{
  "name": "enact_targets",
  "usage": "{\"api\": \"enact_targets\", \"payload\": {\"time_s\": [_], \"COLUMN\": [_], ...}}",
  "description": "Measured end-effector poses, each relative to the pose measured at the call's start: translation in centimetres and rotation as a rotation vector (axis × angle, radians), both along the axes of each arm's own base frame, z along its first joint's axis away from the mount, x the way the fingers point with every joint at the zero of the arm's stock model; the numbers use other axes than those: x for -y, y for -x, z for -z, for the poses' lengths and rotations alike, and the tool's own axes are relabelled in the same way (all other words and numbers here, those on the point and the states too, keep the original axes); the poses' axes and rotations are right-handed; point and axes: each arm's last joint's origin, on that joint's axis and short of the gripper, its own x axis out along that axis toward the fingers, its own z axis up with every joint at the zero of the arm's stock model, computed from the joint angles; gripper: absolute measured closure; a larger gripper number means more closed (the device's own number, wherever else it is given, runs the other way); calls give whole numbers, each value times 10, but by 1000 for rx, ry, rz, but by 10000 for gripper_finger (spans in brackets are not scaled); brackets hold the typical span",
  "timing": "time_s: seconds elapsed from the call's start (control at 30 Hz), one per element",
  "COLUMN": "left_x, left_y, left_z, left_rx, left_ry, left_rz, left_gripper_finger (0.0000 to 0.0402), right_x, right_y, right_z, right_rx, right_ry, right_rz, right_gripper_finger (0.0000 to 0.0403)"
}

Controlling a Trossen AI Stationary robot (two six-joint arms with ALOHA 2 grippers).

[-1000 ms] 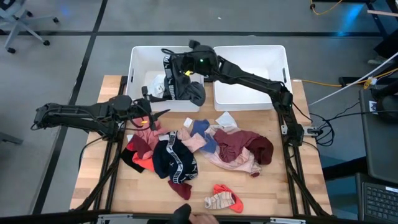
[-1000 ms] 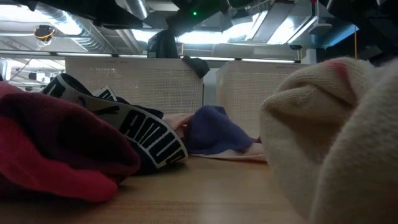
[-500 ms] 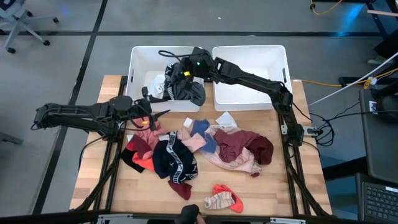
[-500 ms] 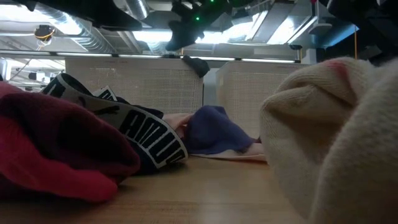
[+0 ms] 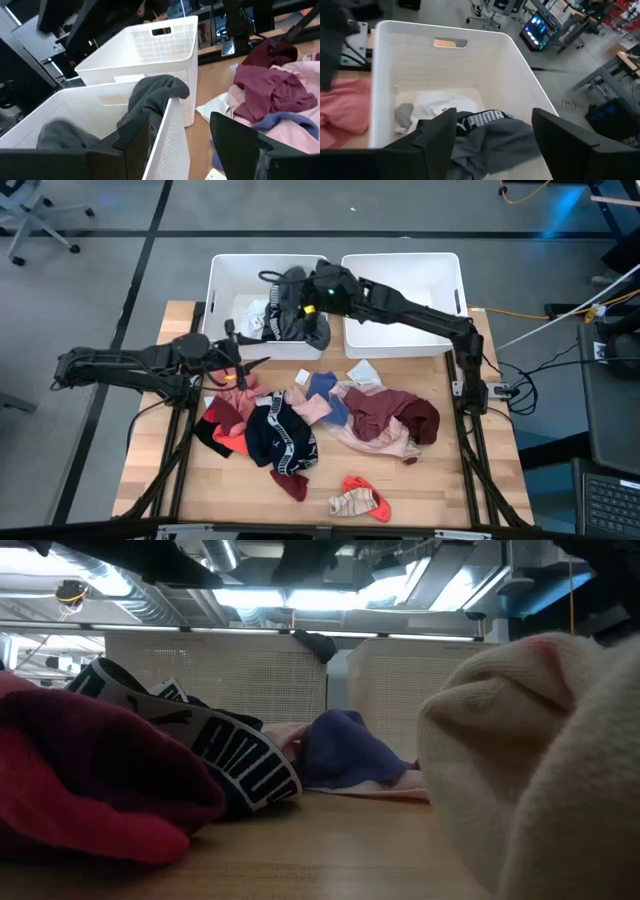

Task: Sort clothes
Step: Put the white sock into the left white laundry bin

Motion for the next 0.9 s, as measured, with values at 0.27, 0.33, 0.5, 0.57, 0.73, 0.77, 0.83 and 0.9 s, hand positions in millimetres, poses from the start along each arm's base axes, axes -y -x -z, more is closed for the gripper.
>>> {"api": "enact_targets", "payload": {"time_s": [0.27,0.33,0.5,0.57,0.73,0.77,0.83,0.9], "left_x": [1,1,1,1,1,1,1,1], "left_y": [10,11,11,11,10,10,10,10], "left_z": [-4,-3,-3,-3,-4,-4,-4,-4], "left_rx": [32,24,24,26,35,35,36,36], "left_ry": [22,24,34,39,44,46,48,48], "left_rz": [-5,-5,-6,-6,-5,-5,-6,-6], "left_gripper_finger": [208,208,208,208,208,208,208,208], "right_x": [-58,-74,-114,-131,-175,-183,-198,-211], "right_y": [35,43,57,61,61,61,61,62], "right_z": [-26,-25,-13,-6,25,32,46,63], "right_rx": [-83,-130,-303,-360,-475,-494,-529,-574], "right_ry": [-69,-114,-223,-262,-296,-293,-285,-295], "right_rz": [-44,-57,-113,-116,-163,-177,-211,-238], "right_gripper_finger": [148,148,149,149,149,149,149,149]}}
